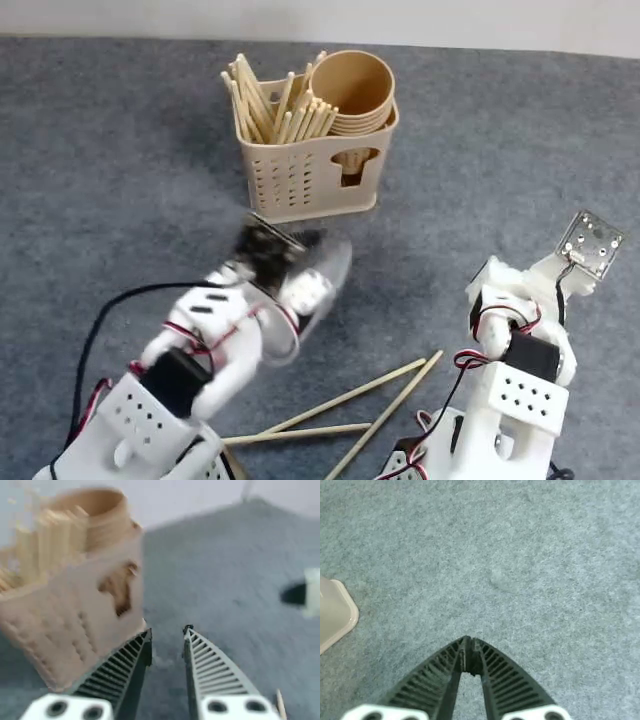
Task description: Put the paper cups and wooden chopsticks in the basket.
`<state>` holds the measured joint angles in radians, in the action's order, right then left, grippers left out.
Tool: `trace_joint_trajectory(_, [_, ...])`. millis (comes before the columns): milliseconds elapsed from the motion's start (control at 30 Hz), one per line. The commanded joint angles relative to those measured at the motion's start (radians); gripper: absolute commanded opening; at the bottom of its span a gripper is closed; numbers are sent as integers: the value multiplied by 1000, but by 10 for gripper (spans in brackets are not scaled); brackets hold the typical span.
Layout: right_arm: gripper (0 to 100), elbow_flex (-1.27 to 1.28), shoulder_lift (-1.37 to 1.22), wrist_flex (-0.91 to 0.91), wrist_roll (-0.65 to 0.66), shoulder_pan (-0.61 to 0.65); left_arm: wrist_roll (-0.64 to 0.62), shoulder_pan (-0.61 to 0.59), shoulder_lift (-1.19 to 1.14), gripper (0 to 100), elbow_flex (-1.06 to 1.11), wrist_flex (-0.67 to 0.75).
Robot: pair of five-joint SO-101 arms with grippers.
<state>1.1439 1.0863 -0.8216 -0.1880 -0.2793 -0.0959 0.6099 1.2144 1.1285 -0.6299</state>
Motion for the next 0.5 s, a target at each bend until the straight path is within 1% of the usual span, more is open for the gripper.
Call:
trace_joint_trajectory(0, [9,-7,21,19,15,10,-12,96,25,118,31,-66])
trace_joint_trajectory(133, [10,-7,21,19,15,7,-12,163,25,118,122,-63])
trace_joint_trajectory(300, [10,-7,21,19,15,5,-12,266,18,118,182,-63])
trace_joint_trajectory(467, [10,-8,21,19,15,5,-12,294,16,118,189,-63])
